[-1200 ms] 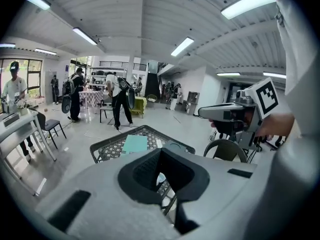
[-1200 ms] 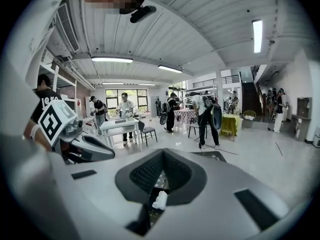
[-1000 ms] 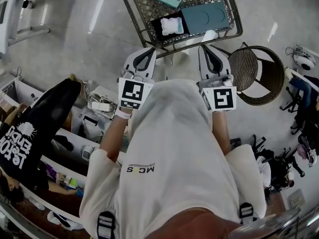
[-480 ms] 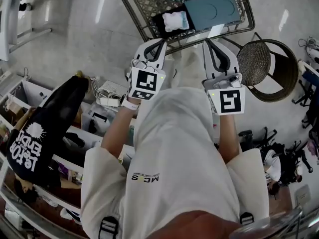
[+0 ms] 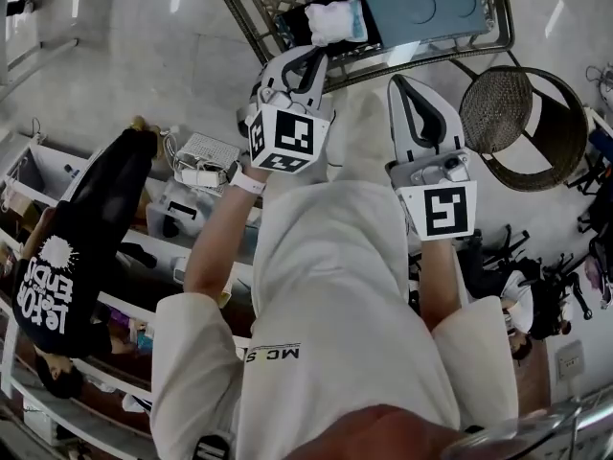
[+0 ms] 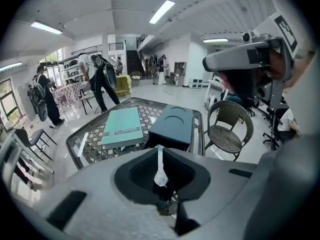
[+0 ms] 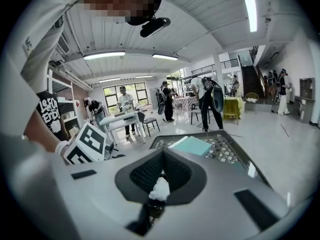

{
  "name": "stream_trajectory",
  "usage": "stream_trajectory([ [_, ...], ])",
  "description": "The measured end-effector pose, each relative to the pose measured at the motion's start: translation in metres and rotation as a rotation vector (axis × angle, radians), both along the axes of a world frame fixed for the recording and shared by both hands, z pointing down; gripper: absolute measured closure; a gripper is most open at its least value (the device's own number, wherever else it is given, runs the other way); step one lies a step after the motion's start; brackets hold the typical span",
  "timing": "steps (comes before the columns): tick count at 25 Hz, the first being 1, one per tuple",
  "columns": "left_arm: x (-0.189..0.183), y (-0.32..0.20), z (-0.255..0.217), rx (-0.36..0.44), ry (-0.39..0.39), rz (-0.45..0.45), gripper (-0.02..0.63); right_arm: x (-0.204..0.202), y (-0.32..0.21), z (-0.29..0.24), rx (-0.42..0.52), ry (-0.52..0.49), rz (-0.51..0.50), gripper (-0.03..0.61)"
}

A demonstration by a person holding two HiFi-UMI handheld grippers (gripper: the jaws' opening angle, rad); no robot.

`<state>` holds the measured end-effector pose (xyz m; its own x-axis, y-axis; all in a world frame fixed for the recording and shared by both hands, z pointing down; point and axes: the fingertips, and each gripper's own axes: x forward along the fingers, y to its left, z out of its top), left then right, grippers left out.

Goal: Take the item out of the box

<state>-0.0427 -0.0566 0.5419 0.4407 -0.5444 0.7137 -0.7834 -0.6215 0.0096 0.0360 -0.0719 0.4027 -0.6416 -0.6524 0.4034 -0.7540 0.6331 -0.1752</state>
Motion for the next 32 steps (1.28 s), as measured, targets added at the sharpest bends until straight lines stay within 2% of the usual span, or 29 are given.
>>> stream_trajectory([
  [9,0.008,-0.011,0.056,-0.048,-0.020,0.014,0.582,0.013,-0.002,0.034,-0.054,-0.007,0.018,0.563],
  [11,0.005,-0.015,0.067,-0.069,-0.035,0.015,0.515,0.010,-0.004,0.035,-0.077,-0.025,0.034,0.563],
  [17,0.008,-0.022,0.095,-0.111,-0.090,0.037,0.508,0.017,-0.002,0.048,-0.104,-0.007,0.032,0.563],
  [22,0.011,-0.025,0.112,-0.148,-0.127,0.052,0.474,0.021,-0.003,0.053,-0.134,-0.008,0.043,0.563],
  [29,0.010,-0.023,0.129,-0.191,-0.201,0.074,0.476,0.027,-0.001,0.060,-0.136,0.004,0.035,0.563],
  [32,0.009,-0.023,0.135,-0.226,-0.201,0.058,0.505,0.029,-0.001,0.063,-0.145,0.001,0.045,0.563],
])
